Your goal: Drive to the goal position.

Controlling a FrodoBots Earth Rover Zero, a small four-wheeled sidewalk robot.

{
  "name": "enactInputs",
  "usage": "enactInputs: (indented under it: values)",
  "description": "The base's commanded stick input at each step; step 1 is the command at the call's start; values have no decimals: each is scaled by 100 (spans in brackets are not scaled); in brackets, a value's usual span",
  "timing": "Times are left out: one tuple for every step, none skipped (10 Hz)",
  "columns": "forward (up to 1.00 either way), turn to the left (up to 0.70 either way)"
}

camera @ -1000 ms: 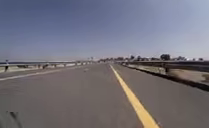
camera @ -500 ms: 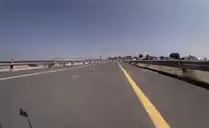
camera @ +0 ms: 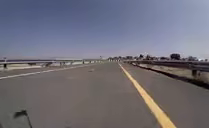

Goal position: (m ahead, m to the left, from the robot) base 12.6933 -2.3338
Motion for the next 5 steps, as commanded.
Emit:
enactInputs:
  values:
    - [100, -11]
    - [100, -25]
    - [100, -27]
    - [100, -27]
    - [100, 0]
